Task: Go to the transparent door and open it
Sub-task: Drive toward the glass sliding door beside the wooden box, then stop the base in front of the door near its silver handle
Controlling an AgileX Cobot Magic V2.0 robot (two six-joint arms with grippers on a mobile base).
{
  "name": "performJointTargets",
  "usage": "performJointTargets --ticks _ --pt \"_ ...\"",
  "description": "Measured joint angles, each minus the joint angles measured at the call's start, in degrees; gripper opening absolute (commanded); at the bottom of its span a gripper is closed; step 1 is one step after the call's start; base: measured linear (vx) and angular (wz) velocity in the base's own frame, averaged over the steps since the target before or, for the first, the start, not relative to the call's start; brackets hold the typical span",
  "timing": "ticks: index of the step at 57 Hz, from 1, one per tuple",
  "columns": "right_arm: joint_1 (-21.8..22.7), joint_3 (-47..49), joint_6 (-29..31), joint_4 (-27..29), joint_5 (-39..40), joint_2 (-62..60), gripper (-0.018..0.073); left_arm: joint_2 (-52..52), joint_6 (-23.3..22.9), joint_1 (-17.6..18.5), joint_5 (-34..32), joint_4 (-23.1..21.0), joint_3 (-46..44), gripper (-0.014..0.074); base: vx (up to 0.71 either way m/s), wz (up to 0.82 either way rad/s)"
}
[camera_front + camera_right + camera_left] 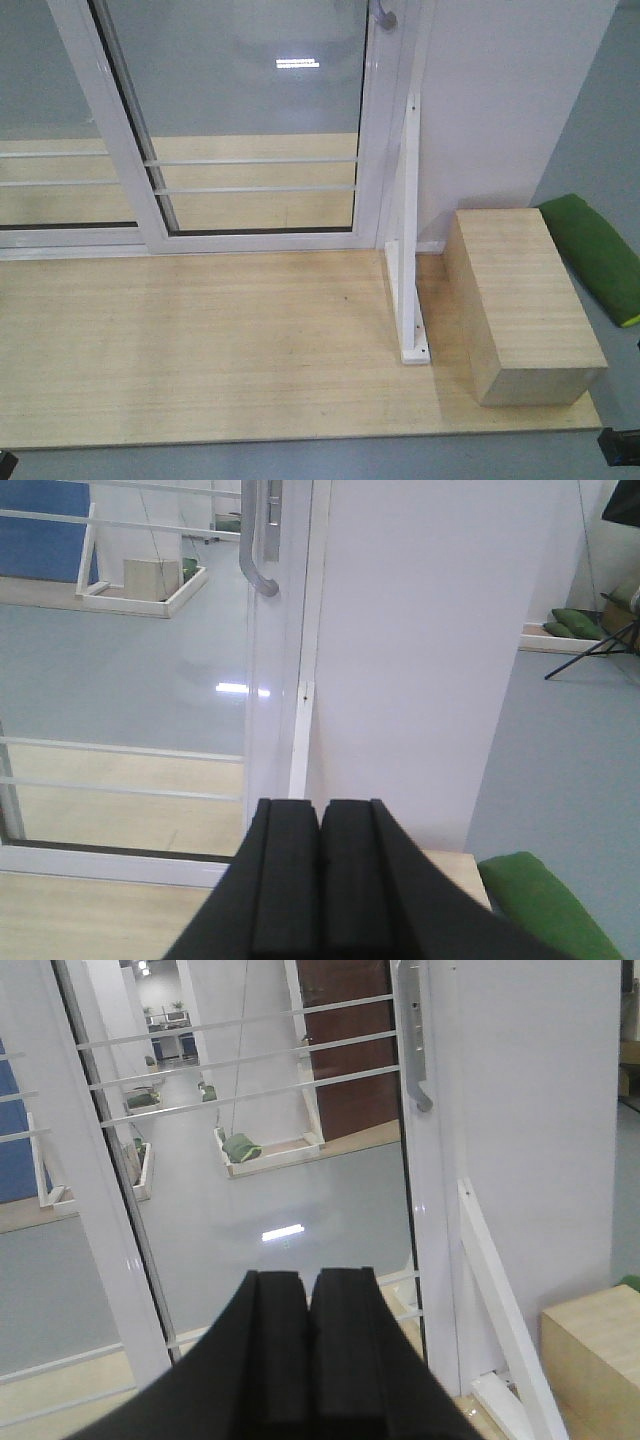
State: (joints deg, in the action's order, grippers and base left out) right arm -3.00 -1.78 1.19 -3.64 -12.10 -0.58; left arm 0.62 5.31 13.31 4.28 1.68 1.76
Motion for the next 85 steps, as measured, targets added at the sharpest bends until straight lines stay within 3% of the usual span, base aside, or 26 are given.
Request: performJointTargets --ticks 36,85 --pt "0.0 0.0 0.0 0.0 0.0 0.0 0.0001 0.0 0.0 0.0 0.05 0.0 0.0 -0.0006 0.36 0.1" --pt "0.0 0.0 0.0 0.0 0.0 0.0 0.0001 0.0 0.0 0.0 0.05 0.0 0.0 -0.0006 0.18 -0.06"
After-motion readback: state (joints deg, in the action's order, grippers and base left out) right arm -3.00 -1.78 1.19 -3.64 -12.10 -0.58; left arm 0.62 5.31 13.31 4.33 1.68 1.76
